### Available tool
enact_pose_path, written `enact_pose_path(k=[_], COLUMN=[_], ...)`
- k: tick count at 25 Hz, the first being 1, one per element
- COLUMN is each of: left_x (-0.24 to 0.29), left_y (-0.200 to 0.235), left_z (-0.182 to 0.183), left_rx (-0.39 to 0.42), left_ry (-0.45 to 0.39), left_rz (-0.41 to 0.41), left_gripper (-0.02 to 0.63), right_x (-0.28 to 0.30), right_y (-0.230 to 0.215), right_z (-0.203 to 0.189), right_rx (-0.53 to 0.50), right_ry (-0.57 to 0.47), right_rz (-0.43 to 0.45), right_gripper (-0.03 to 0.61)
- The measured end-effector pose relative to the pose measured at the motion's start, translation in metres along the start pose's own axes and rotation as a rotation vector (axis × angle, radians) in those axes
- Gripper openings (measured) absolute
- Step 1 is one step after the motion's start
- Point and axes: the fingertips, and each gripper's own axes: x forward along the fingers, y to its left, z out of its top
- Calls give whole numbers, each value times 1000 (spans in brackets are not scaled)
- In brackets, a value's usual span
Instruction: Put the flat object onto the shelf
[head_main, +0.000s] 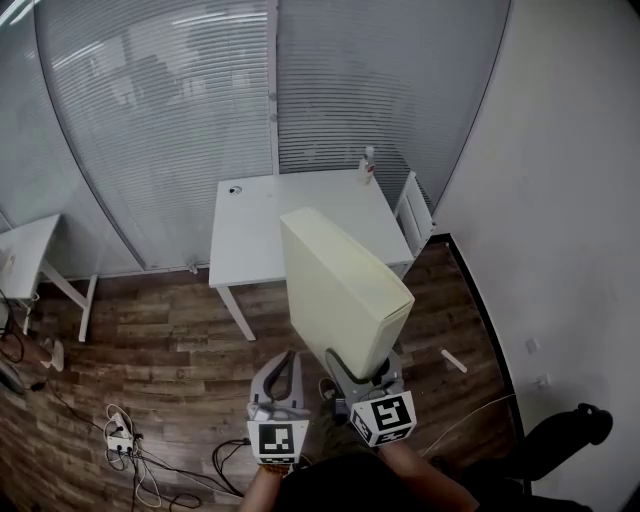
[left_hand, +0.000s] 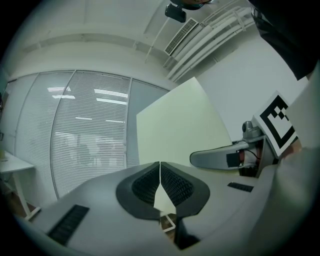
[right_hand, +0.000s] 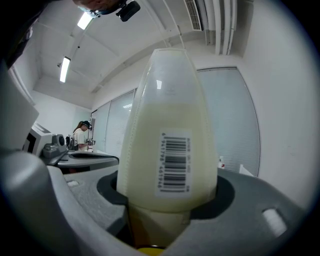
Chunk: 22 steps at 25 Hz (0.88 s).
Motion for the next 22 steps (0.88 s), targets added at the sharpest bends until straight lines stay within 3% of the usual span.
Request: enact_pose_path(k=[4,7,13,22], left_x=[17,39,88,163], left_y=[9,19,35,51], left_z=[-2,-9,-7,-3], left_rx=[-43,22,30,-33], left_ry=[14,8,16,55], left_rz=[11,5,20,73], left_gripper=[2,3,2,2], right_x=[22,43,86,153], right_y=[-8,-18,-49,-105], right_z=[2,2,9,19], right_rx=[-17,-13,-6,-13], right_ry=[-6,-11,-5,-16], right_rz=[4,19,33,54], right_gripper=[304,303,302,301])
